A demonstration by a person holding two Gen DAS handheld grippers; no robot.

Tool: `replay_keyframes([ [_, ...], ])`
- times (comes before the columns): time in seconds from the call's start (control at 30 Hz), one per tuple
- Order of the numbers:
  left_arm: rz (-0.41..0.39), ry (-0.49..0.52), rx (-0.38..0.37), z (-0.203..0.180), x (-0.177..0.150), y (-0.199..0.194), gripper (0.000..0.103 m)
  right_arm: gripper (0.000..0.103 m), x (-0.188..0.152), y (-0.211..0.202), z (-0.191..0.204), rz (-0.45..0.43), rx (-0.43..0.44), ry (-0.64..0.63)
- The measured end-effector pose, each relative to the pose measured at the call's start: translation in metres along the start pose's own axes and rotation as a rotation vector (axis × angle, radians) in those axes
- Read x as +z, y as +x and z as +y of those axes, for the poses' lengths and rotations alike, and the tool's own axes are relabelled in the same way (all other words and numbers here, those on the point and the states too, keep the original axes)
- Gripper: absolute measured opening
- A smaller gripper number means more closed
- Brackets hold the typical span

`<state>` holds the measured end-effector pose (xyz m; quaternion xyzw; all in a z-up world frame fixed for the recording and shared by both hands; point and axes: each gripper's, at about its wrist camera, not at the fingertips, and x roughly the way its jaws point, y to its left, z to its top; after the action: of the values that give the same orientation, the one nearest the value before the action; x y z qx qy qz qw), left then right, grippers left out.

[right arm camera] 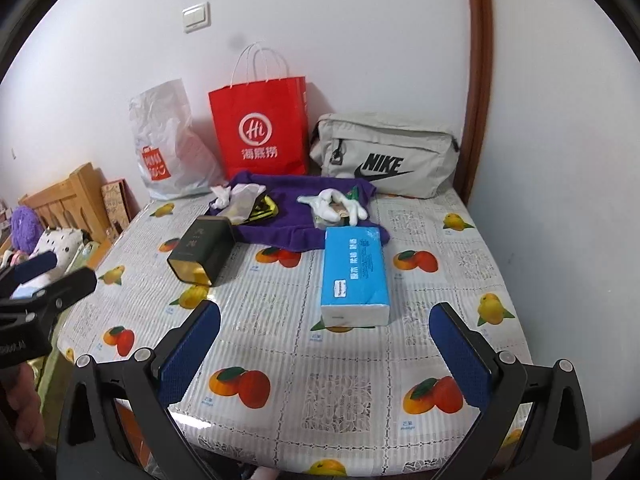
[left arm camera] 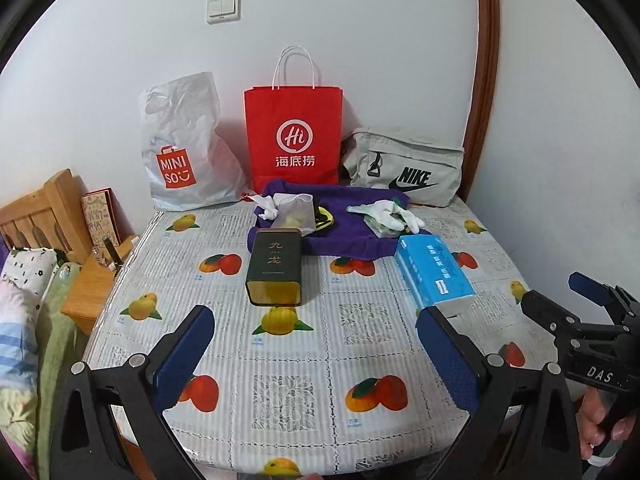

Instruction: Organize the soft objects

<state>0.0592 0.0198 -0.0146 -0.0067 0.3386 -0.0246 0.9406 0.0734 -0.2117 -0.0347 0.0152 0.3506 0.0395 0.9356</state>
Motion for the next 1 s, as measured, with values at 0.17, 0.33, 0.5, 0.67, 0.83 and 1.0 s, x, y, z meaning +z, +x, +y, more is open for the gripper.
replay_keyframes([
  [0.17,-0.016,0.005,0.000,-0.003,-0.001,-0.006,0.103,0.103,-0.003,-0.005,-0.001,-0.009,-0.005,0.002],
  [0.33,-0.023,0.001,-0.005,-0.004,-0.001,-0.010,0.103,0.103,-0.006,-0.005,-0.001,-0.007,-0.004,0.001],
  [0.5,-0.019,0.001,-0.003,-0.005,-0.003,-0.011,0.103,0.103,-0.008,-0.005,-0.002,-0.005,-0.003,0.008],
  [0.67,-0.011,0.005,0.001,-0.005,-0.004,-0.010,0.103,0.103,-0.009,-0.007,-0.003,-0.004,-0.002,0.011],
  [0.83,-0.007,0.003,0.004,-0.005,-0.005,-0.010,0.103,0.103,-0.012,-0.006,-0.002,0.001,-0.002,0.009],
  [1.0,-0.007,0.003,0.005,-0.004,-0.005,-0.010,0.103,0.103,-0.013,-0.007,-0.003,0.001,0.001,0.014],
])
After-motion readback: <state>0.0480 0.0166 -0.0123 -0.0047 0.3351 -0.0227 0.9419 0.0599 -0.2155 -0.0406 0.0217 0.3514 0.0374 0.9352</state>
